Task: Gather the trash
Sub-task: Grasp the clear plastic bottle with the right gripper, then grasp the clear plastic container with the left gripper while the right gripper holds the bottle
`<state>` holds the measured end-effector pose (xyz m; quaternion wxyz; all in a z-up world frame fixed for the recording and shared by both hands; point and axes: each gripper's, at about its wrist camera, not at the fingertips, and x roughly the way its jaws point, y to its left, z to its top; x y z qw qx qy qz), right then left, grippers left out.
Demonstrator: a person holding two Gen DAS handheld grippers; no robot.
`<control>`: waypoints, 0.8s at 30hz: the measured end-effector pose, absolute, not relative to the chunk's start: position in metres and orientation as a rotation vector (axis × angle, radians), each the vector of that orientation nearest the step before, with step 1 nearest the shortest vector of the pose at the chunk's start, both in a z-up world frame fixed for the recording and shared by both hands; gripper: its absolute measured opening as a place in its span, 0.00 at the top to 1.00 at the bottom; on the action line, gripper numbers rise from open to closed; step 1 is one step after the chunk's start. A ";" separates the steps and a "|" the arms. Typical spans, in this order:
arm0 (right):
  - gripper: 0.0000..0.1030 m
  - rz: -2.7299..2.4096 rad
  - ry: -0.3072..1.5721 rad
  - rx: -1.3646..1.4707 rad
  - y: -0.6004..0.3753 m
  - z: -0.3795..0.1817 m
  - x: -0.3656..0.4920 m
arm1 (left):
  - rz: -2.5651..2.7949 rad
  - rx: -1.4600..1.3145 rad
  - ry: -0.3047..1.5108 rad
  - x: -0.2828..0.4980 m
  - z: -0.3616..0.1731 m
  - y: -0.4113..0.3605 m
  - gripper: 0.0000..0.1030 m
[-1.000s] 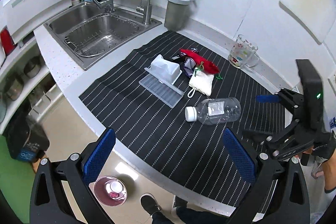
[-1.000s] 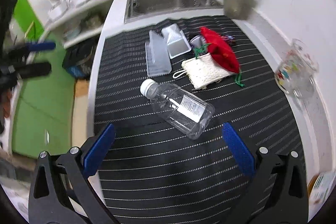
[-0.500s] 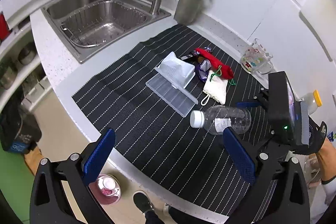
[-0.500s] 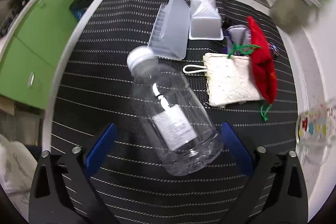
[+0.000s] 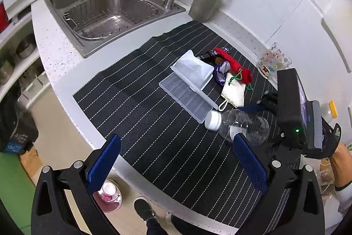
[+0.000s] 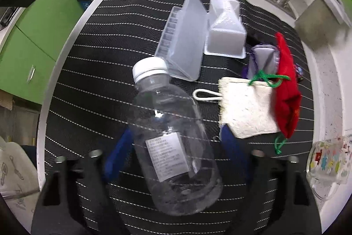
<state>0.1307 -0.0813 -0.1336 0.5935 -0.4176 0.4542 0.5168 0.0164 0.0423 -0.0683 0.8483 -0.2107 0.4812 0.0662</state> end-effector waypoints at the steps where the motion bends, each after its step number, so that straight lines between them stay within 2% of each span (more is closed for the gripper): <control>1: 0.37 1.207 1.059 -0.968 -0.082 -0.133 0.129 | 0.137 -0.446 1.015 0.017 -0.068 0.042 0.05; 12: 0.39 1.078 1.103 -0.692 -0.132 -0.094 0.142 | 0.093 -0.473 1.017 0.043 -0.071 0.029 0.05; 24: 0.39 0.937 1.118 -0.529 -0.193 -0.082 0.156 | 0.095 -0.669 1.035 0.100 -0.114 0.020 0.05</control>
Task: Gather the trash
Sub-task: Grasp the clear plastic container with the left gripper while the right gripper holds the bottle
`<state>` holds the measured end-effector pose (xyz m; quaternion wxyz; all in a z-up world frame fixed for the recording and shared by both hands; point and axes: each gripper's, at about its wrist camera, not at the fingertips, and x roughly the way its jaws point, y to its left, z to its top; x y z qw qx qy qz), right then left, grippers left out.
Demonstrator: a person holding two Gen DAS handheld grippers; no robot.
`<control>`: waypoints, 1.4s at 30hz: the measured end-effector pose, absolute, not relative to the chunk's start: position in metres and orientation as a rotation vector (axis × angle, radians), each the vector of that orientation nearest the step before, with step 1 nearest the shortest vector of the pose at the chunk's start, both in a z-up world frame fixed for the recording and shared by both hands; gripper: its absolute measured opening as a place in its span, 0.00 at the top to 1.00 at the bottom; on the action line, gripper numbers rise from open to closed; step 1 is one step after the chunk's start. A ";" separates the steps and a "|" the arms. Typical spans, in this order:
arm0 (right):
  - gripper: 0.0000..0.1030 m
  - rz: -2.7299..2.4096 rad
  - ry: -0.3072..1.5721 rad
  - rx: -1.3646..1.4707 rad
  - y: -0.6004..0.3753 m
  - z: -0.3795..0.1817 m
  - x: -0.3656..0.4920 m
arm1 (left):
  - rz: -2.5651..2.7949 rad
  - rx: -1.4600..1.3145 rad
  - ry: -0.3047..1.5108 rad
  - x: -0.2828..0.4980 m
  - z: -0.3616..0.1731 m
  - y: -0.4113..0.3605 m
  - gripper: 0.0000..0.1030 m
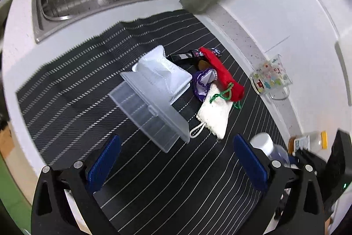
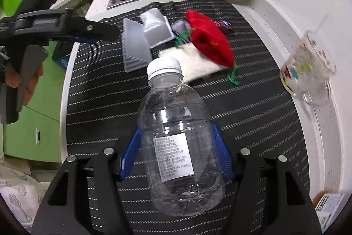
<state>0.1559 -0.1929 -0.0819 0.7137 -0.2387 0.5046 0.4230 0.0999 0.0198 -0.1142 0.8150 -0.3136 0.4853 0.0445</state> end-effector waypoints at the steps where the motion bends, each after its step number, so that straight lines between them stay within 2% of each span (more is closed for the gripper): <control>1: 0.39 0.929 1.122 -0.519 -0.197 -0.083 0.158 | 0.096 -0.685 1.035 0.102 -0.118 0.020 0.06; 3: 0.39 0.920 1.125 -0.510 -0.202 -0.083 0.159 | 0.098 -0.721 1.037 0.107 -0.127 0.021 0.20; 5: 0.39 0.911 1.127 -0.504 -0.205 -0.085 0.162 | 0.102 -0.751 1.048 0.111 -0.135 0.022 0.45; 9: 0.39 0.902 1.125 -0.490 -0.209 -0.086 0.167 | 0.098 -0.783 1.044 0.115 -0.142 0.023 0.79; 14: 0.39 0.901 1.112 -0.466 -0.210 -0.082 0.169 | 0.101 -0.756 1.036 0.112 -0.135 0.022 0.94; 27: 0.39 0.935 1.038 -0.415 -0.203 -0.049 0.154 | 0.083 -0.521 1.000 0.059 -0.076 -0.001 0.95; 35: 0.39 1.028 0.959 -0.403 -0.191 -0.019 0.128 | 0.129 -0.470 0.940 -0.012 -0.036 -0.006 0.95; 42: 0.39 1.217 0.906 -0.433 -0.136 -0.001 0.067 | 0.253 -0.457 0.915 -0.093 -0.023 0.011 0.95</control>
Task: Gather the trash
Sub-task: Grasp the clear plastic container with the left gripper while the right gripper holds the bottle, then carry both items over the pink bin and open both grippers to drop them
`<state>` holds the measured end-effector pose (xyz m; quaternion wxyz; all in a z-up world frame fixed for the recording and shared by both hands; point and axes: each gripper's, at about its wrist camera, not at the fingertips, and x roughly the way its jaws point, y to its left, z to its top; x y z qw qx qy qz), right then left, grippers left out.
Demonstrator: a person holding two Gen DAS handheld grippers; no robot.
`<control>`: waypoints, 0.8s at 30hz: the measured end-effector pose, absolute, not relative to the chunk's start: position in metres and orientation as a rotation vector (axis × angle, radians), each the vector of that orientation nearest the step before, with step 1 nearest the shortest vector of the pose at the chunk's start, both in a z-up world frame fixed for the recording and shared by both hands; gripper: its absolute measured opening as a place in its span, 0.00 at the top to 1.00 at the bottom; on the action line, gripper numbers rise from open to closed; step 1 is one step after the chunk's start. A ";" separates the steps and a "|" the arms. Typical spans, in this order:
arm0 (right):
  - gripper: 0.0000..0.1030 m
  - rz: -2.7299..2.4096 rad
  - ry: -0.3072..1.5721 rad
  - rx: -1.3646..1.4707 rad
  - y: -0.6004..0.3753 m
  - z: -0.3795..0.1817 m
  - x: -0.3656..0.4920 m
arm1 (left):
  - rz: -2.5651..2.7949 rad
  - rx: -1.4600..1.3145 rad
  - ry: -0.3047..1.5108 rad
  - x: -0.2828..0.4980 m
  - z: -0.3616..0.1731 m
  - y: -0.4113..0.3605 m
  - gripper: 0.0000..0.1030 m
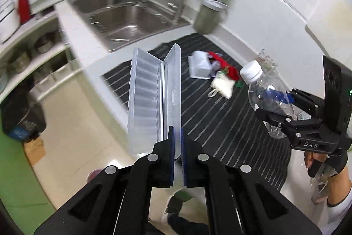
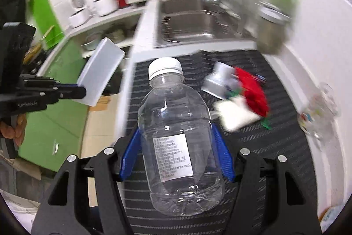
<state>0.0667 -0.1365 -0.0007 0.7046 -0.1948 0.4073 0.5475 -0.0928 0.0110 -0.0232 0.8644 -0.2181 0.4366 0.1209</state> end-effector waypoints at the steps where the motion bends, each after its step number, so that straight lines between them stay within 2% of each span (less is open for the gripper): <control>1: 0.39 1.246 0.904 -0.439 -0.126 0.000 0.055 | 0.282 -0.459 0.913 -0.109 -0.024 0.016 0.95; 8: 0.39 1.407 0.919 -0.503 -0.058 -0.011 -0.032 | 0.420 -0.517 0.908 -0.204 -0.042 0.050 0.95; 15: 0.39 1.472 0.984 -0.560 0.006 -0.051 -0.114 | 0.488 -0.608 0.917 -0.272 -0.083 0.089 0.95; 18: 0.39 1.476 1.019 -0.576 0.029 -0.083 -0.135 | 0.493 -0.646 0.937 -0.286 -0.116 0.105 0.95; 24: 0.40 1.476 1.064 -0.630 0.063 -0.178 -0.161 | 0.493 -0.692 0.974 -0.304 -0.226 0.132 0.95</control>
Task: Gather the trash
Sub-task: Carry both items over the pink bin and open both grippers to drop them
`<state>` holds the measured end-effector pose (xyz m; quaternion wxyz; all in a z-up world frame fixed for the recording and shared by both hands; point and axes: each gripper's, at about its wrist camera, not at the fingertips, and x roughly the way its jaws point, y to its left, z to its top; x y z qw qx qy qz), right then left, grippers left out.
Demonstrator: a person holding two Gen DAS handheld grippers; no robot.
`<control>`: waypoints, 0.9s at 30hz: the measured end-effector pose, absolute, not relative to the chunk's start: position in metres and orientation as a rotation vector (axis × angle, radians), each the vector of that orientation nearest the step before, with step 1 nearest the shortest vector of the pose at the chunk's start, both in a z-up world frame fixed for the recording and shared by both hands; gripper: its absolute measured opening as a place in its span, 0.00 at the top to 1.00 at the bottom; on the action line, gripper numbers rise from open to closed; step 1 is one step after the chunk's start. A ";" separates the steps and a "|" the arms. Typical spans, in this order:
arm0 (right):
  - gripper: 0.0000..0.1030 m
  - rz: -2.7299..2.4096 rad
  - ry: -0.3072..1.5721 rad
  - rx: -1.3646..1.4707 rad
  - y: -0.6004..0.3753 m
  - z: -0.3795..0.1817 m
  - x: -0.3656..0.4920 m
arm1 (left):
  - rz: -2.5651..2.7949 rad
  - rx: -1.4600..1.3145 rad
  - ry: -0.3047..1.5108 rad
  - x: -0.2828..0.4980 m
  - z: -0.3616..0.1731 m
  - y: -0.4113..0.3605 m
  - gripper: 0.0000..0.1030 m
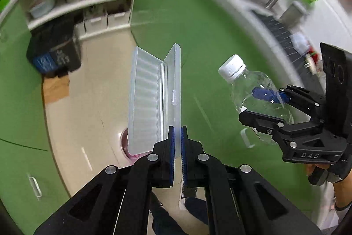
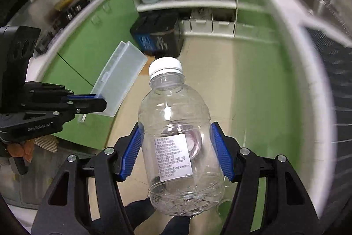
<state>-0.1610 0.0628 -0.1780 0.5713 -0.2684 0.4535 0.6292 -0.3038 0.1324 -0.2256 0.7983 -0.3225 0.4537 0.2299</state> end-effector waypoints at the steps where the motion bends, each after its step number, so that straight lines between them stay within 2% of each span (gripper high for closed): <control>1: 0.40 1.471 1.068 -0.638 0.068 -0.200 -0.164 | 0.492 -0.701 0.980 -0.305 -0.245 0.135 0.95; 6: 0.40 1.433 1.103 -0.636 0.080 -0.282 -0.166 | 0.481 -0.755 1.007 -0.312 -0.352 0.151 0.95; 10: 0.40 1.416 1.125 -0.648 0.085 -0.329 -0.166 | 0.474 -0.776 1.021 -0.313 -0.410 0.159 0.95; 12: 0.40 1.413 1.137 -0.657 0.085 -0.347 -0.167 | 0.484 -0.779 1.022 -0.312 -0.427 0.163 0.88; 13: 0.40 1.413 1.139 -0.666 0.086 -0.355 -0.169 | 0.491 -0.784 1.020 -0.312 -0.432 0.165 0.59; 14: 0.40 1.413 1.142 -0.671 0.086 -0.362 -0.170 | 0.513 -0.793 1.013 -0.314 -0.441 0.167 0.08; 15: 0.40 1.414 1.145 -0.676 0.088 -0.368 -0.173 | 0.521 -0.796 0.990 -0.317 -0.445 0.169 0.06; 27: 0.40 1.473 1.173 -0.733 0.109 -0.408 -0.199 | 0.636 -0.824 0.946 -0.354 -0.448 0.185 0.06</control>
